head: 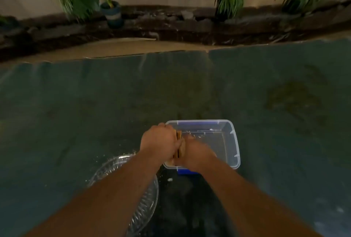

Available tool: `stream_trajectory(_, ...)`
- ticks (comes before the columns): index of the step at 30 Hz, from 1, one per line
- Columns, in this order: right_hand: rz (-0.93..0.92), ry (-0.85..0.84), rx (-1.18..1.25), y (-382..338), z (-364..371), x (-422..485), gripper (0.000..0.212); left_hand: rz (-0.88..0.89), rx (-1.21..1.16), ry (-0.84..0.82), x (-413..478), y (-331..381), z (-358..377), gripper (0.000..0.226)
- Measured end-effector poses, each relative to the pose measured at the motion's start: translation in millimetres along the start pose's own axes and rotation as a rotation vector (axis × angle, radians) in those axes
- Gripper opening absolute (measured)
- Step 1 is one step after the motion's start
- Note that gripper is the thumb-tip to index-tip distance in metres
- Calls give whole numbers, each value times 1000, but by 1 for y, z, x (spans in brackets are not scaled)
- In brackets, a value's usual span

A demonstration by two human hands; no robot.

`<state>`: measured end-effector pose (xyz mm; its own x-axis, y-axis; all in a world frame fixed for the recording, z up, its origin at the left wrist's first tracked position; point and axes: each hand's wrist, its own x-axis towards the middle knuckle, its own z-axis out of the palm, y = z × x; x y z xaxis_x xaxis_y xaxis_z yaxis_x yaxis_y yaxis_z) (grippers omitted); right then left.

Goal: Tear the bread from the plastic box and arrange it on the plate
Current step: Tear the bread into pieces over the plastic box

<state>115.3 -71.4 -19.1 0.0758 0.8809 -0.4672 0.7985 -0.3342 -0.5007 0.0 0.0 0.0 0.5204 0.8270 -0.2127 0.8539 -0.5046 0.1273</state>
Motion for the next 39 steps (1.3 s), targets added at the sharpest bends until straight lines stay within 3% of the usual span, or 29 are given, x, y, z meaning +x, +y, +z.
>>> stream_trajectory(4,24,-98,142,13,5,21,77,-60,75,-7,21,12,9,41)
stream_trajectory(11,-41,-171,265,28,15,36,38,-162,97,-49,32,16,22,44)
stream_trajectory(21,-7,-55,439,28,17,25,21,-136,-10,58,22,24,28,24)
stream_trajectory(26,96,88,521,21,8,13,35,-116,-229,127,15,30,8,19)
stream_trajectory(32,133,233,522,-10,-22,-7,23,-186,-621,106,4,22,-30,19)
stream_trajectory(39,99,328,578,-85,-28,-23,23,-224,-818,148,-22,-36,-66,19)
